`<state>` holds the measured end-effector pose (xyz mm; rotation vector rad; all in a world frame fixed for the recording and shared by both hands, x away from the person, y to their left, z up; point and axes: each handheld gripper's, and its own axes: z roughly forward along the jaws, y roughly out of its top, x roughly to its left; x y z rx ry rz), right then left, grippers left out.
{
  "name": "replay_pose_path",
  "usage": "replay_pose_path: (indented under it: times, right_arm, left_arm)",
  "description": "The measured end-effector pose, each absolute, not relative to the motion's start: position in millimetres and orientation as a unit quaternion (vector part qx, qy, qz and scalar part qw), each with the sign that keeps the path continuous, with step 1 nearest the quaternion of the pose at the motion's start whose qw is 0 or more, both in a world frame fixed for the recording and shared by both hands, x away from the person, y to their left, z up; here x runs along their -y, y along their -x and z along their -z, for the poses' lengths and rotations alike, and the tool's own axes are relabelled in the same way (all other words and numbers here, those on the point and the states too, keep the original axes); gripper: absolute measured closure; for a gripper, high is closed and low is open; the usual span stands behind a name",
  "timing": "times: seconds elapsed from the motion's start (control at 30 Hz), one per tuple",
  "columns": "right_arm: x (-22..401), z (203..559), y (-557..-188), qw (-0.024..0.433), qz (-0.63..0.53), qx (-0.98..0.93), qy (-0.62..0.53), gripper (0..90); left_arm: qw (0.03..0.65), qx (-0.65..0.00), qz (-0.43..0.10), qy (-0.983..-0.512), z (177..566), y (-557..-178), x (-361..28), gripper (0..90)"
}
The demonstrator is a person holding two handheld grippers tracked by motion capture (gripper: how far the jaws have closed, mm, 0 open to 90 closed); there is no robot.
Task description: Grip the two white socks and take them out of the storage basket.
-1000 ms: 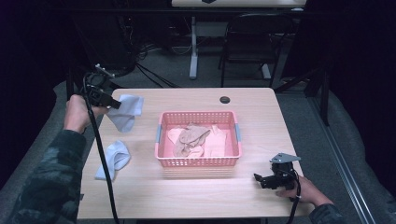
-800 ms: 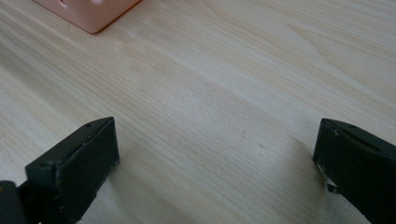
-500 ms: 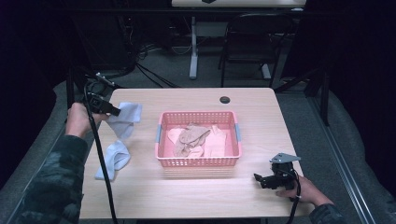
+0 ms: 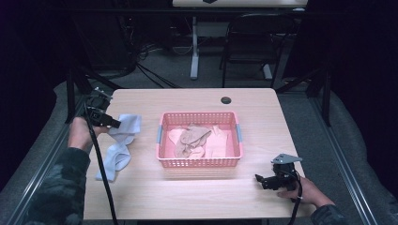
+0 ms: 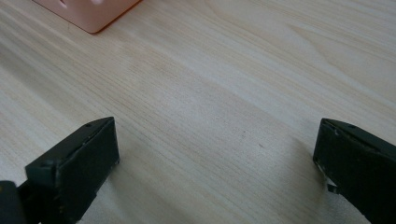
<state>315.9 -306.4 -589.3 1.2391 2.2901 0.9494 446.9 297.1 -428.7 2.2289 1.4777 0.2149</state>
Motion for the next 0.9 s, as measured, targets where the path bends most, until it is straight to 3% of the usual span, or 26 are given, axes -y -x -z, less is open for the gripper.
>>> replay_pose_path:
  times: [0.7,0.83,0.9]
  right_arm:
    - [306.4,589.3,-315.9,0.184,-0.337,-0.812,-0.439,0.0]
    - [306.4,589.3,-315.9,0.184,-0.337,-0.812,-0.439,0.0]
    - [306.4,589.3,-315.9,0.184,-0.337,-0.812,-0.439,0.0]
  left_arm:
    - [0.189,-0.586,-0.05,-0.786,515.0,-456.7,-312.1,84.5]
    - [0.202,-0.591,-0.096,-0.775,523.2,-456.7,-314.3,84.2]
    - [0.196,-0.602,-0.081,-0.77,528.9,-459.0,-316.2,77.7]
